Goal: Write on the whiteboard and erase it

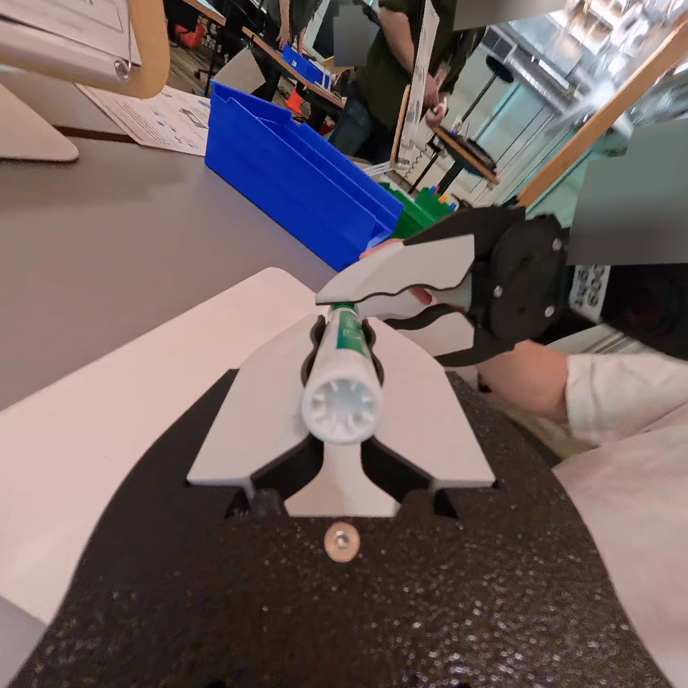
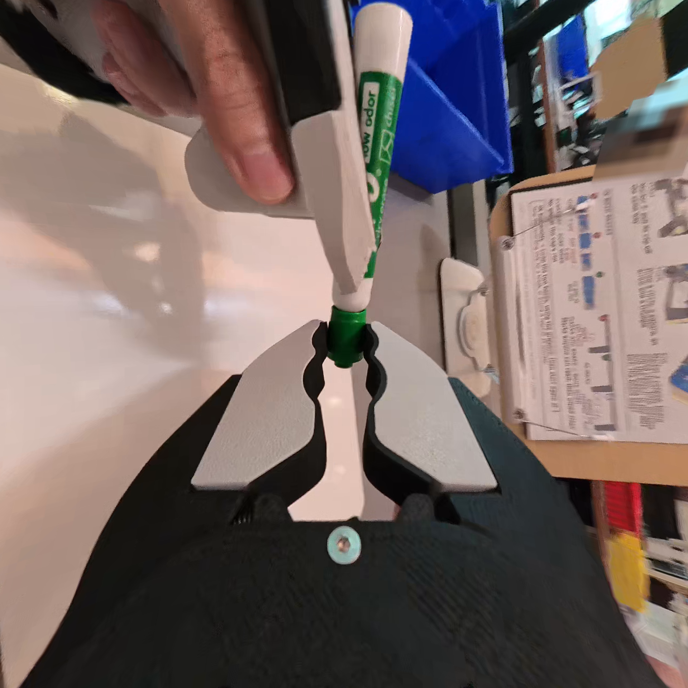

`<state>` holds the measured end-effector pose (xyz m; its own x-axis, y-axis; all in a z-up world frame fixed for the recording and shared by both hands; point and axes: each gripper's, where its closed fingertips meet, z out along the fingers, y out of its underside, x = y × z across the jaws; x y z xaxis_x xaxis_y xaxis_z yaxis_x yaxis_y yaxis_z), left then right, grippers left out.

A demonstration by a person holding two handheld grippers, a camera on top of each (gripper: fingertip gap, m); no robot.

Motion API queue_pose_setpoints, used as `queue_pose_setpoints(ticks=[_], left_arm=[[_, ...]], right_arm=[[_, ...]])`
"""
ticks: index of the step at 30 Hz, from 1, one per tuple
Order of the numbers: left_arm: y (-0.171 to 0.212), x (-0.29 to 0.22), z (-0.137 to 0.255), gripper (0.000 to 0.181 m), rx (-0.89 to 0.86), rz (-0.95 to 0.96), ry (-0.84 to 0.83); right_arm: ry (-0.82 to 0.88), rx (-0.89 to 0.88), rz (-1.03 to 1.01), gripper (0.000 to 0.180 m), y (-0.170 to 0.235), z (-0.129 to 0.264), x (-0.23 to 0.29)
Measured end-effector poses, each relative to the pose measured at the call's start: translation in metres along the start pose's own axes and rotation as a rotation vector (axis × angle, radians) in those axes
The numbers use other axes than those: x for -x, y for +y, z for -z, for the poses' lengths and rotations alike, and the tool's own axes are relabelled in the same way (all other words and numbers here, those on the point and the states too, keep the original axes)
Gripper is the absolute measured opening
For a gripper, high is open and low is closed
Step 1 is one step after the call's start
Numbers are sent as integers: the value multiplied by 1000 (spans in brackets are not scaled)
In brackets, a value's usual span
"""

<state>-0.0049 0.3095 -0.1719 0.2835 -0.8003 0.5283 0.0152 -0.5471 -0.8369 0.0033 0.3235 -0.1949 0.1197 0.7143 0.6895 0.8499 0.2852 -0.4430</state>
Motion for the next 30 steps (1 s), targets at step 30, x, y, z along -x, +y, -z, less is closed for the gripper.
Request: queue_pose_setpoints(ticks=[30], left_arm=[[1, 30, 60, 19, 52, -454, -196]], right_arm=[[-116, -1, -895, 19, 148, 51, 27]])
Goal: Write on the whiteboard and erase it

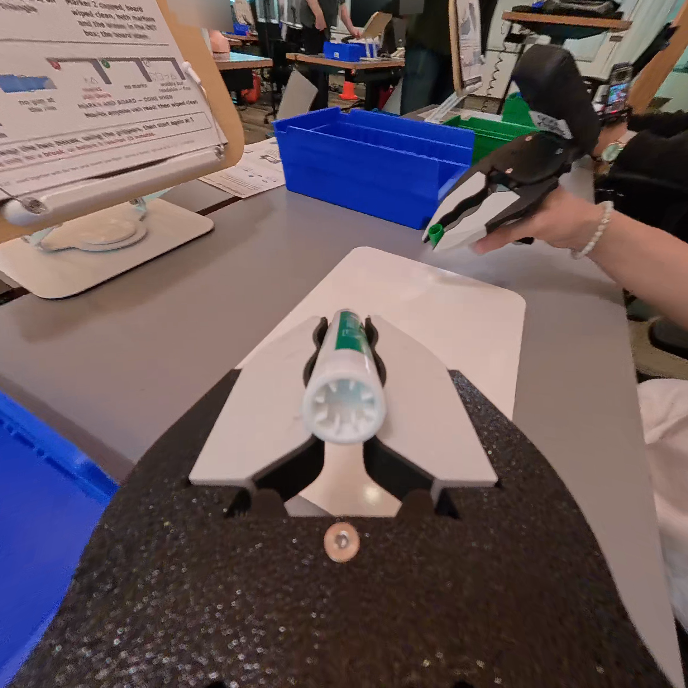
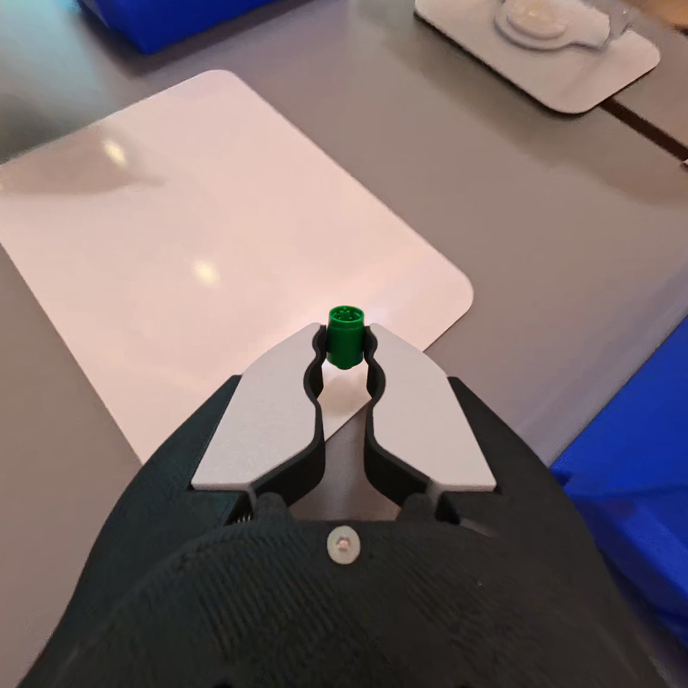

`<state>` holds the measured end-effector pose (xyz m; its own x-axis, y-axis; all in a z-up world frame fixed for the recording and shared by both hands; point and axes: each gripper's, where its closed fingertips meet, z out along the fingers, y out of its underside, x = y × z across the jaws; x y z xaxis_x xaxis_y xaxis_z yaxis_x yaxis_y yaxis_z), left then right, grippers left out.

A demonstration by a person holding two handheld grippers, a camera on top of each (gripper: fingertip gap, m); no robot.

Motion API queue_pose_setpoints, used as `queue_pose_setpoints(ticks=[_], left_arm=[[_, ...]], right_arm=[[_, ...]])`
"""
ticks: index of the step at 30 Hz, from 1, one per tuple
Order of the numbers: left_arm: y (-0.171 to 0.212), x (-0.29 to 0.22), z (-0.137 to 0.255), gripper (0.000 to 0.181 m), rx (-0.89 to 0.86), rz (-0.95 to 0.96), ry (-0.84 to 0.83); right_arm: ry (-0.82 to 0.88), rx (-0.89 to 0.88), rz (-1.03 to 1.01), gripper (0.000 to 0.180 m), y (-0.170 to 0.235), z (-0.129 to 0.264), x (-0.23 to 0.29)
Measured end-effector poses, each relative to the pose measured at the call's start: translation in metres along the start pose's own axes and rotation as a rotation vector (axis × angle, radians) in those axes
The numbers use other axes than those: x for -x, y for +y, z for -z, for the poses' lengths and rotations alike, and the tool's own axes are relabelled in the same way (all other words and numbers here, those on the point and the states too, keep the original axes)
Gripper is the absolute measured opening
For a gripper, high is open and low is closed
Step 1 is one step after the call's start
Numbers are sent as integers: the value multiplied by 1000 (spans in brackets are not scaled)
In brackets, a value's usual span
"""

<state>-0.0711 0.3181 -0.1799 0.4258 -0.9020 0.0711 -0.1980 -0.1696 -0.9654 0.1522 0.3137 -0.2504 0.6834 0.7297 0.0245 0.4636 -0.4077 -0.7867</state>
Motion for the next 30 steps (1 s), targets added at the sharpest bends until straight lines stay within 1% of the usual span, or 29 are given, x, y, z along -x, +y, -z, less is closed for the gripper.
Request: queue_pose_setpoints(ticks=[3, 8, 10, 14, 17, 26, 30], left_arm=[[3, 1, -5, 19, 1, 47, 26], [6, 3, -11, 19, 20, 50, 21], [9, 2, -11, 19, 39, 55, 41], [18, 7, -9, 19, 106, 76, 43], [27, 16, -7, 19, 174, 74, 12], [58, 34, -6, 19, 369, 31, -54], [67, 37, -6, 19, 420, 0, -67]], right_arm=[[-19, 45, 17, 19, 17, -4, 7], [-11, 64, 63, 19, 32, -14, 15], [-29, 40, 61, 19, 30, -13, 19], [-39, 40, 62, 19, 31, -13, 20], [-47, 40, 66, 19, 31, -13, 21], [-35, 41, 52, 19, 31, -13, 18], [-35, 41, 50, 19, 31, -13, 18]])
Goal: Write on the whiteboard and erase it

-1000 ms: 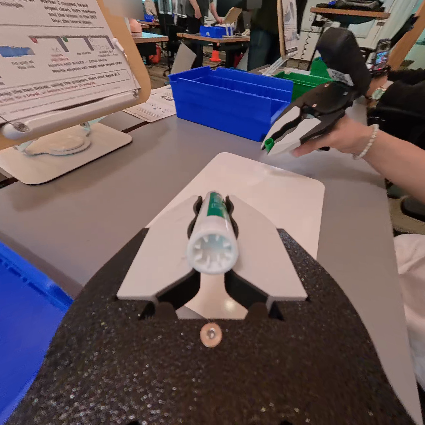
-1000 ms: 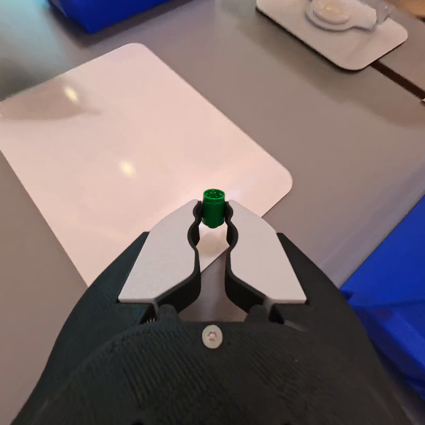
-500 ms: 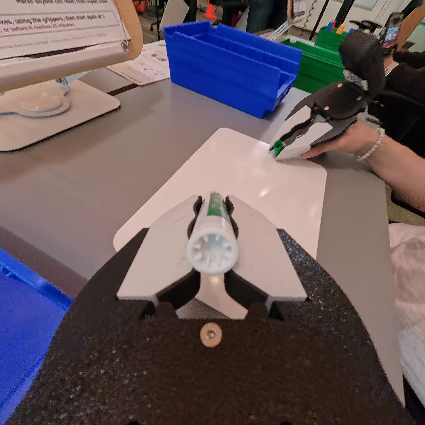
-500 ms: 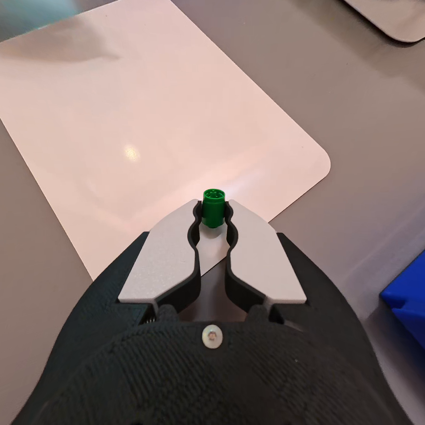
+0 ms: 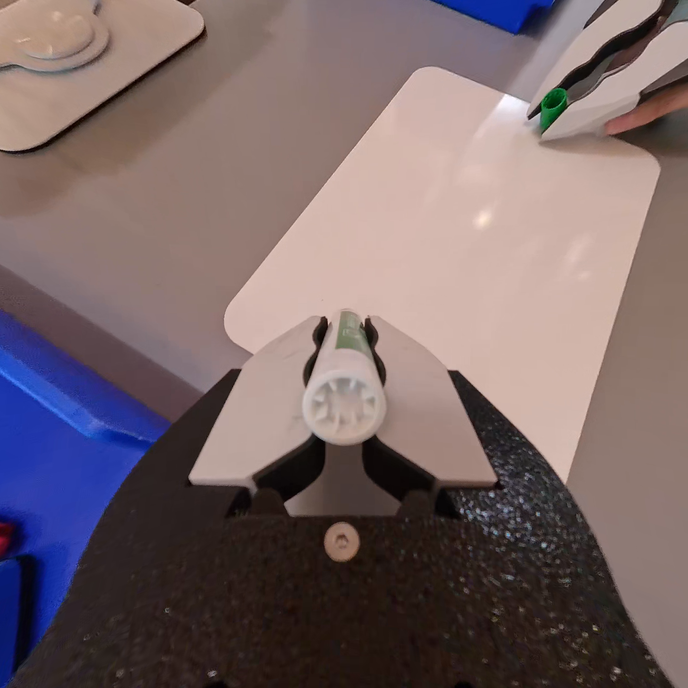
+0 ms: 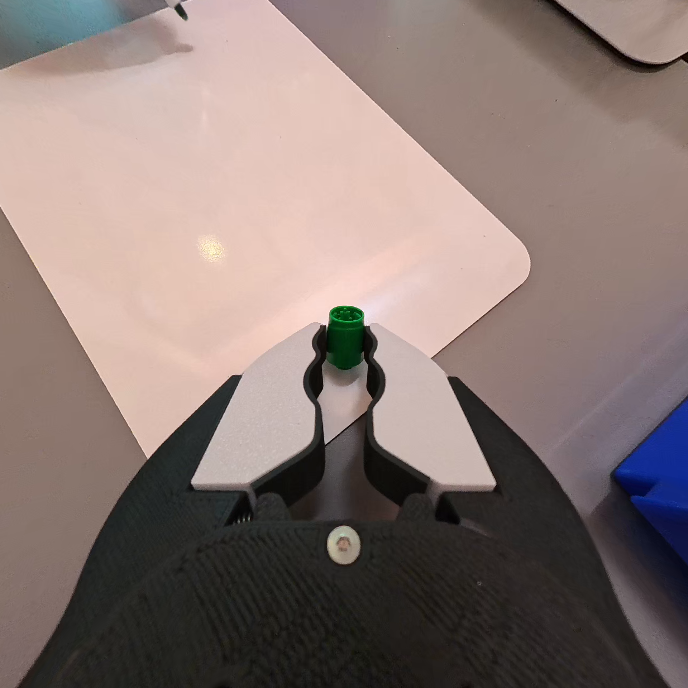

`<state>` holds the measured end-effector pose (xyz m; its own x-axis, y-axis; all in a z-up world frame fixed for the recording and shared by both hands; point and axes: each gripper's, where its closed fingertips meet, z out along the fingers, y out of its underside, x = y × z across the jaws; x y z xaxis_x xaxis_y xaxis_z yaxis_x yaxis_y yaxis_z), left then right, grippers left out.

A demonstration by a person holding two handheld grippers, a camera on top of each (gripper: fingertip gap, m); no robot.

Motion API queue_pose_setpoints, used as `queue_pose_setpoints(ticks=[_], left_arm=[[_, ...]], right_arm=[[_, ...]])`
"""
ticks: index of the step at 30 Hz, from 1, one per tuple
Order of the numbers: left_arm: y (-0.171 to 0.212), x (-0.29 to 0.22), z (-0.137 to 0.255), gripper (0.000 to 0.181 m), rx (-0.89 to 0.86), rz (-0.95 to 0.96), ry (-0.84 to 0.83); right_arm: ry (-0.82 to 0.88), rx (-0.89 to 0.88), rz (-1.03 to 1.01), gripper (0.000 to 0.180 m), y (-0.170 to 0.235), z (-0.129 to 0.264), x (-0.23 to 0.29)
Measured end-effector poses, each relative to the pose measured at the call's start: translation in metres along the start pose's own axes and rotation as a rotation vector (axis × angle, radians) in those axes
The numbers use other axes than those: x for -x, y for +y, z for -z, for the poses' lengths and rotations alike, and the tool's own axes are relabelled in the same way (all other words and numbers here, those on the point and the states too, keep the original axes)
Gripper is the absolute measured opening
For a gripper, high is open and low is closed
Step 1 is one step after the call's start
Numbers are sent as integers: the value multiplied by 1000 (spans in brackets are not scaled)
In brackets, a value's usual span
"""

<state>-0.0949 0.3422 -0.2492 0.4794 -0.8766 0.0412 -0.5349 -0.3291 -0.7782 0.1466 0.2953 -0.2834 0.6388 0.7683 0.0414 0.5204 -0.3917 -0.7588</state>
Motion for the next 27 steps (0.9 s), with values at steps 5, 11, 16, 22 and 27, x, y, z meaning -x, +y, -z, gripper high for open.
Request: queue_pose_setpoints(ticks=[5, 11, 16, 22, 27], left_arm=[[4, 8, -3, 19, 25, -9, -39], [10, 14, -7, 19, 64, -35, -81], [14, 5, -3, 19, 113, -77, -70], [22, -24, 7, 19, 166, -112, -11], [-9, -15, 15, 19, 4, -87, -99]], right_arm=[[-2, 1, -3, 19, 0, 0, 0], [-2, 1, -2, 19, 0, 0, 0], [1, 1, -4, 19, 0, 0, 0], [1, 1, -3, 19, 0, 0, 0], [3, 0, -2, 19, 0, 0, -1]])
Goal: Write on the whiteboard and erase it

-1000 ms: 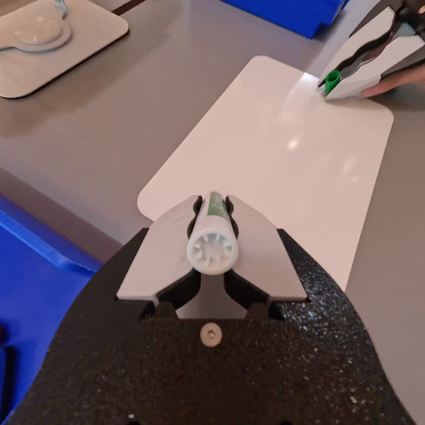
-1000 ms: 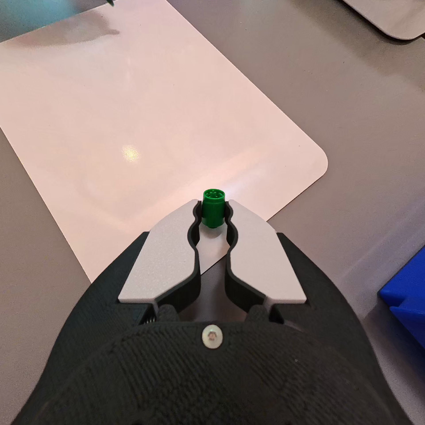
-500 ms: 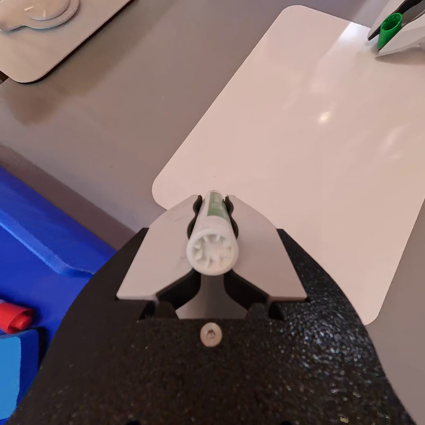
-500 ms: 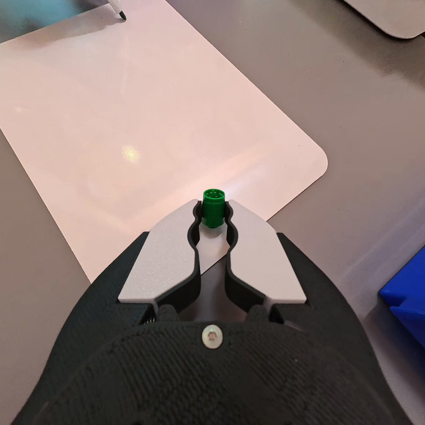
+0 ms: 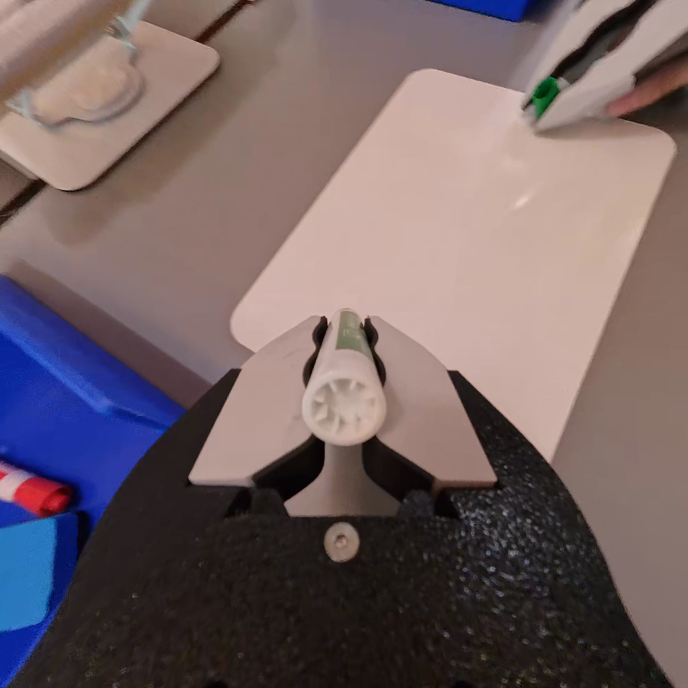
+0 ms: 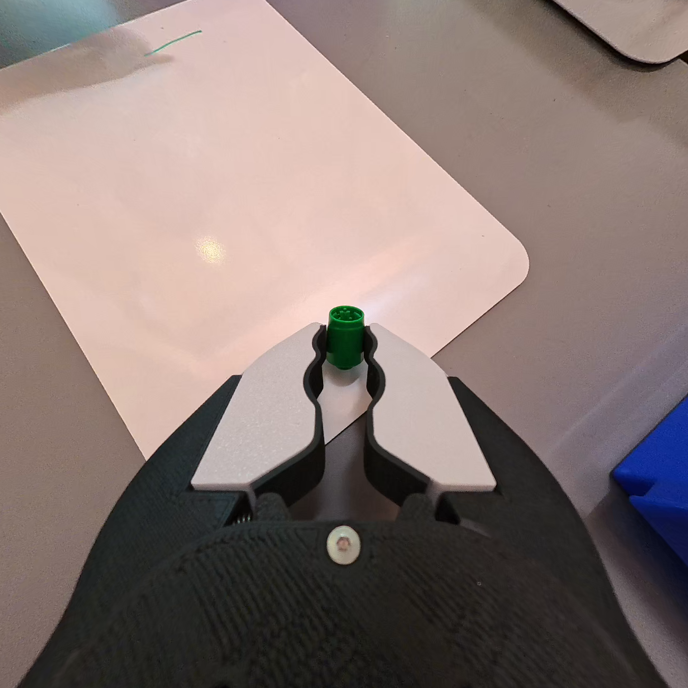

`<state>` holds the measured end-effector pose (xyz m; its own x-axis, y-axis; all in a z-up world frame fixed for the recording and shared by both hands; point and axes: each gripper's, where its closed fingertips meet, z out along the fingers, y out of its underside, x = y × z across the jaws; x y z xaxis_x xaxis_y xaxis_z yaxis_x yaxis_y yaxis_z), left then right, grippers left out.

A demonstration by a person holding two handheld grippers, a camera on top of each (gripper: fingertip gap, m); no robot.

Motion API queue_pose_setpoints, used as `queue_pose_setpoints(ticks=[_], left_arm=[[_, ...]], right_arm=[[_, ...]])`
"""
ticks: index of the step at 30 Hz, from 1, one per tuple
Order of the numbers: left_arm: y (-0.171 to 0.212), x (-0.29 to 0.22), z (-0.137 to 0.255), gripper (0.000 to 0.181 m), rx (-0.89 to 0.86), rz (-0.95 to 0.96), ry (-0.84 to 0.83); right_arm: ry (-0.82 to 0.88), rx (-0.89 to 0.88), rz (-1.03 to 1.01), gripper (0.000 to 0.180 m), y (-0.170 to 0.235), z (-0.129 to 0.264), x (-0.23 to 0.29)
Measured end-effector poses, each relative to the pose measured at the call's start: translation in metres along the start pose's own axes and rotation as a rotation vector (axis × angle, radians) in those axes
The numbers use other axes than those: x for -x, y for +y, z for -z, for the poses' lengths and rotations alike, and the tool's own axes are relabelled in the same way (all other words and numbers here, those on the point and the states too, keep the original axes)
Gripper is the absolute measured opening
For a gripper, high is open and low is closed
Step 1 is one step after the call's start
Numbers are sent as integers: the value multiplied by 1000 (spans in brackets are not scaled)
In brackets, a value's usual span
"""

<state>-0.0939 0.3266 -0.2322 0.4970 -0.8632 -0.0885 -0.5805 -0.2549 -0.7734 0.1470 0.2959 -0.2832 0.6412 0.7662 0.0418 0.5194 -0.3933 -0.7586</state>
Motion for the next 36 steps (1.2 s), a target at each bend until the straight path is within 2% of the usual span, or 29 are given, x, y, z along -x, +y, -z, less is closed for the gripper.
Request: queue_pose_setpoints(ticks=[5, 18, 36], left_arm=[[2, 19, -11, 19, 40, 4, -48], [20, 25, -26, 19, 119, -2, -61], [13, -8, -30, 19, 129, -73, 0]], right_arm=[[3, -1, 5, 19, 0, 0, 0], [1, -1, 2, 19, 0, 0, 0], [1, 0, 1, 19, 0, 0, 0]])
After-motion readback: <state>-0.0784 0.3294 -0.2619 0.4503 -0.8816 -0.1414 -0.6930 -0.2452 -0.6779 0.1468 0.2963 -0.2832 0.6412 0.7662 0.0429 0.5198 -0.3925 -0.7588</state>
